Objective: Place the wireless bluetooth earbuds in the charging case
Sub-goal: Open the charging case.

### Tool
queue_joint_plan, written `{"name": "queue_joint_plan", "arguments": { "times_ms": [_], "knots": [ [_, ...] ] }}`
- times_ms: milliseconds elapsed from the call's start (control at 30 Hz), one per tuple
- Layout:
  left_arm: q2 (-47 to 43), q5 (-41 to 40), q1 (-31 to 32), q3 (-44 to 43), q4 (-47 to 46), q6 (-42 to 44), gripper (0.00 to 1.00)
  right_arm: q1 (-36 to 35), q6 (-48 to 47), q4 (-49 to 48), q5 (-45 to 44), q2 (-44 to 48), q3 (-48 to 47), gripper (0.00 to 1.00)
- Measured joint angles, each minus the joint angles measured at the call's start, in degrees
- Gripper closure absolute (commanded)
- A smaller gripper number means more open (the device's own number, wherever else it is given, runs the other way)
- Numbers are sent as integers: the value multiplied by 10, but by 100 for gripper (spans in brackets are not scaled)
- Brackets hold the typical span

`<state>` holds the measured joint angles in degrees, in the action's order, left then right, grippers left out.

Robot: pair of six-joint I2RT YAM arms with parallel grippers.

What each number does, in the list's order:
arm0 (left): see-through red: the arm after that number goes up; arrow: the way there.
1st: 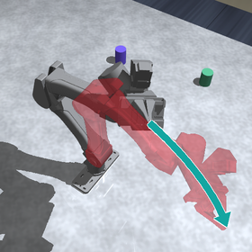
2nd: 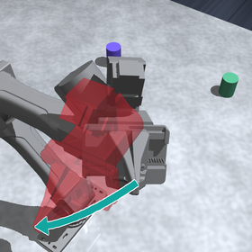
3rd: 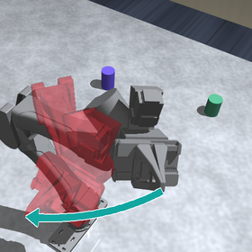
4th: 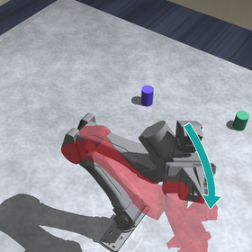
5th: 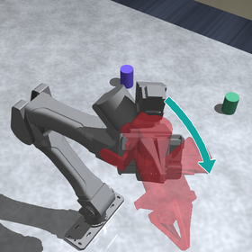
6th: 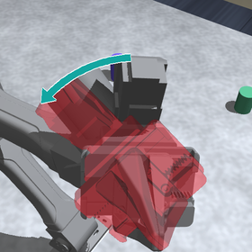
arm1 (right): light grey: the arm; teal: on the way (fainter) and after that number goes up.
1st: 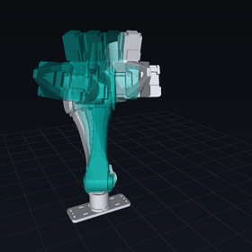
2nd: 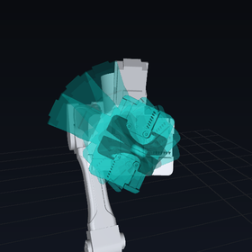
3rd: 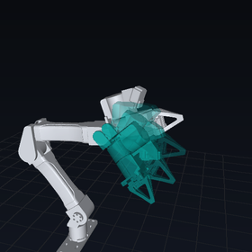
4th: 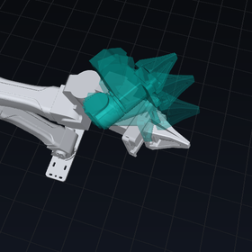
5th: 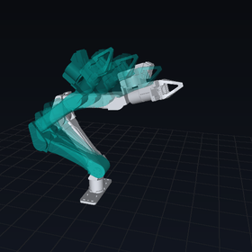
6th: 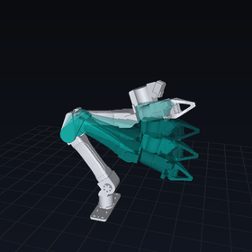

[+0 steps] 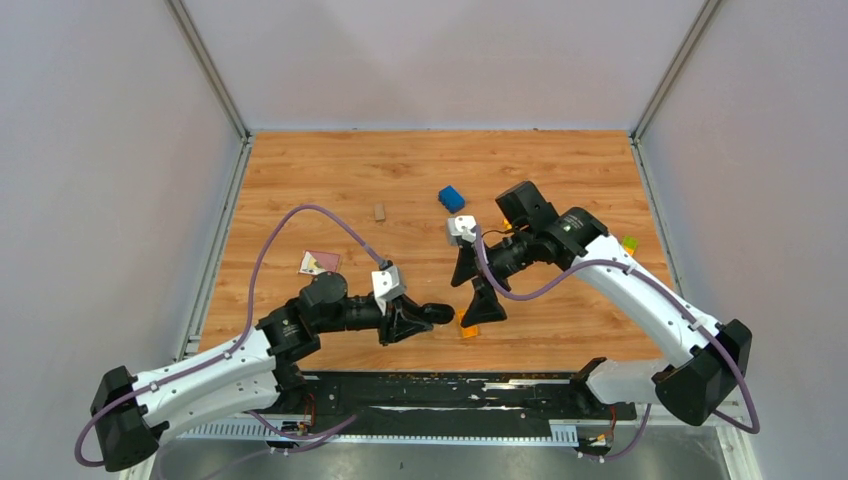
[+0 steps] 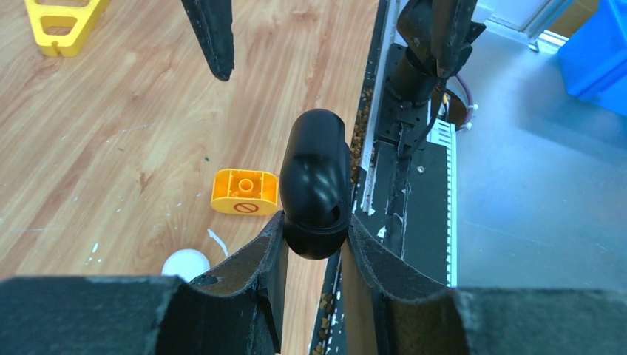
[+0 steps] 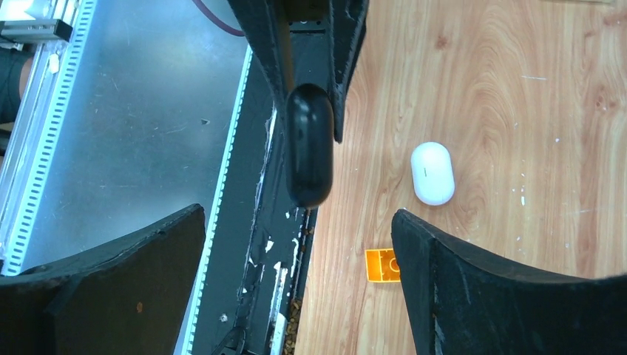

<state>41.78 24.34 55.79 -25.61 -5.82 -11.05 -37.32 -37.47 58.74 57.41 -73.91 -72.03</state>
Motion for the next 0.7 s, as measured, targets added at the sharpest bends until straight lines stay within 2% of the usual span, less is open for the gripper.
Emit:
{"name": "queue_joint_plan", "arguments": {
  "times_ms": [267,700],
  "knots": [
    [35,22,0,-4,-28,-7,100,-26,3,-12,-22,-8,0,6],
    [32,42,0,-23,-33,-17,100,-41,14,-14,-61,-42,-3,8]
  ]
}}
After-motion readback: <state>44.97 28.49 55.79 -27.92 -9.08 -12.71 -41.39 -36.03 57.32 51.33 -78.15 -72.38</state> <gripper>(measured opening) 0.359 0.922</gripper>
